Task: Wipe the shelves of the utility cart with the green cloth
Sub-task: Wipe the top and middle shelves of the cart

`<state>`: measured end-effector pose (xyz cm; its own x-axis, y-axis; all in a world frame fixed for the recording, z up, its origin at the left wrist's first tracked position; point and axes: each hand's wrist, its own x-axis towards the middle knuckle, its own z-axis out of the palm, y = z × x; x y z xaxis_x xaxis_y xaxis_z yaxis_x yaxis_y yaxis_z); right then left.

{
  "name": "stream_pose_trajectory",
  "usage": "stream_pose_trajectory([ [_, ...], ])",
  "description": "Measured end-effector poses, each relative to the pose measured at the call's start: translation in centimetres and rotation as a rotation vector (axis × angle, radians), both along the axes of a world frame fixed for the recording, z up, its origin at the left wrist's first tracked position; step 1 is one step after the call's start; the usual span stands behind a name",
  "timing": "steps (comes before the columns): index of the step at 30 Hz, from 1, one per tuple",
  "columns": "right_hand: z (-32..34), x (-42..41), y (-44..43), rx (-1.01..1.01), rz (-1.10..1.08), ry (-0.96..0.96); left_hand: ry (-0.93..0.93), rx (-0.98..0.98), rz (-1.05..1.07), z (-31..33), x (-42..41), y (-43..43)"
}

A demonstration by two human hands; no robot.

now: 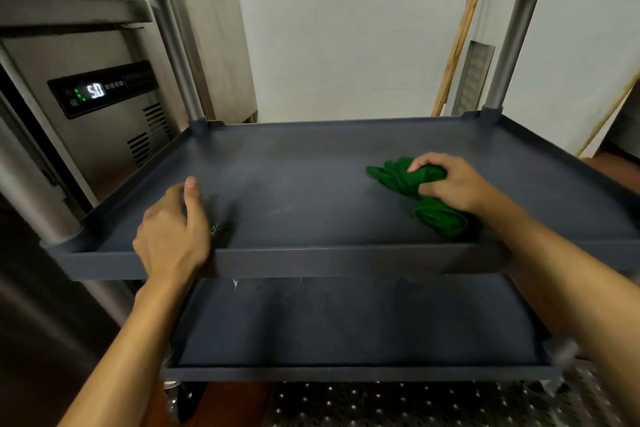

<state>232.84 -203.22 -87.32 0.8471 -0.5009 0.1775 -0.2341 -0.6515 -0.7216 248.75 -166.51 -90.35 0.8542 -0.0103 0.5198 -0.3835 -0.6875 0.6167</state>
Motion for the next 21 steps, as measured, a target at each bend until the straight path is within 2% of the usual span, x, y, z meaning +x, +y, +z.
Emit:
stream_pose_trajectory([
  [3, 1.1, -2.0, -1.9, 0.038, 0.024, 0.085, 0.0, 0.008, 0.004, 0.0, 0.1, 0.1],
  [8, 4.2, -3.8, -4.2, 0.111, 0.163, 0.356, -0.027, 0.014, 0.016, -0.2, 0.1, -0.1],
  [10, 5.2, -3.9, -4.0, 0.037, 0.168, 0.401, -0.046, 0.016, 0.016, -0.3, 0.2, -0.2],
  [14, 3.7, -3.3, -2.5, -0.106, 0.009, 0.3, -0.07, -0.006, 0.027, -0.5, -0.1, -0.2],
  [17, 0.1, -2.7, -1.7, -0.345, -0.038, 0.224, -0.164, -0.185, -0.113, -0.2, -0.6, 0.7],
  [18, -0.7, -2.3, -1.6, -0.404, -0.05, 0.209, -0.236, -0.19, -0.157, 0.0, -0.7, 1.6],
  [21, -1.0, -1.0, -1.0, -0.435, -0.1, 0.187, -0.389, -0.044, -0.118, 0.0, 0.6, 5.3],
])
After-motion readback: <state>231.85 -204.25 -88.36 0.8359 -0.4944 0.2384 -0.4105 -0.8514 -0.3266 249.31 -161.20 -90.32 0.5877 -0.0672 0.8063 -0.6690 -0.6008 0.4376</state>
